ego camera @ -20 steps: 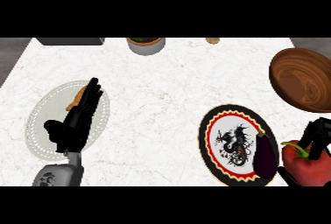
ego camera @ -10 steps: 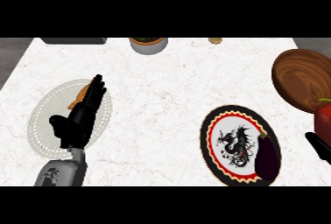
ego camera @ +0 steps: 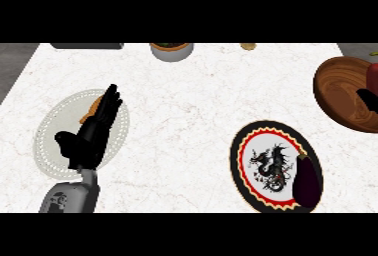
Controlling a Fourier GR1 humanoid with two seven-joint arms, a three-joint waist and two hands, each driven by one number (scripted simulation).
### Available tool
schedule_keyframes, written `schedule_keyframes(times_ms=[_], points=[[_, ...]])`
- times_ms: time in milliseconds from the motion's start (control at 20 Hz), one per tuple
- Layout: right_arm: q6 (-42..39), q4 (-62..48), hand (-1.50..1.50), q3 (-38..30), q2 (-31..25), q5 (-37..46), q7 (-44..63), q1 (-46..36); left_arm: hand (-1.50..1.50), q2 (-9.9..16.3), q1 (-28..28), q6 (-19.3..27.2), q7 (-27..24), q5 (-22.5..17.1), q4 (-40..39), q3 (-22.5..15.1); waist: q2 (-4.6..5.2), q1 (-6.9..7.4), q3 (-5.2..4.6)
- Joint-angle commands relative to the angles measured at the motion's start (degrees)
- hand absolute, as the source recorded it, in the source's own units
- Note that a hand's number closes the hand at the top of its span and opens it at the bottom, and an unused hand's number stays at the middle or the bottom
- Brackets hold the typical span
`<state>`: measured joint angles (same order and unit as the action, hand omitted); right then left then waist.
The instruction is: Pick the bell pepper from the plate and place it in the bowl
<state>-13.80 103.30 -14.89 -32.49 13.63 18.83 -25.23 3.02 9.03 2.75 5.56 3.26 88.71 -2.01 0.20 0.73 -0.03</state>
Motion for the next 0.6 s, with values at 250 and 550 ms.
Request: schedule_keyframes(times_ms=[250, 550], points=[[5.85, -24.48, 1.5, 1.81, -6.57, 15.33, -17.91, -3.64, 0.0, -0.15, -2.27, -0.31, 0.04, 0.0, 2.28, -0.54, 0.12, 0.52, 0.06], [13.67, -45.81, 1.5, 1.12, -4.89, 19.26, -26.18, -11.86, 0.0, -0.35, -2.01, -0.13, 0.57, 0.72, 2.63, -0.96, 0.11, 0.64, 0.06]])
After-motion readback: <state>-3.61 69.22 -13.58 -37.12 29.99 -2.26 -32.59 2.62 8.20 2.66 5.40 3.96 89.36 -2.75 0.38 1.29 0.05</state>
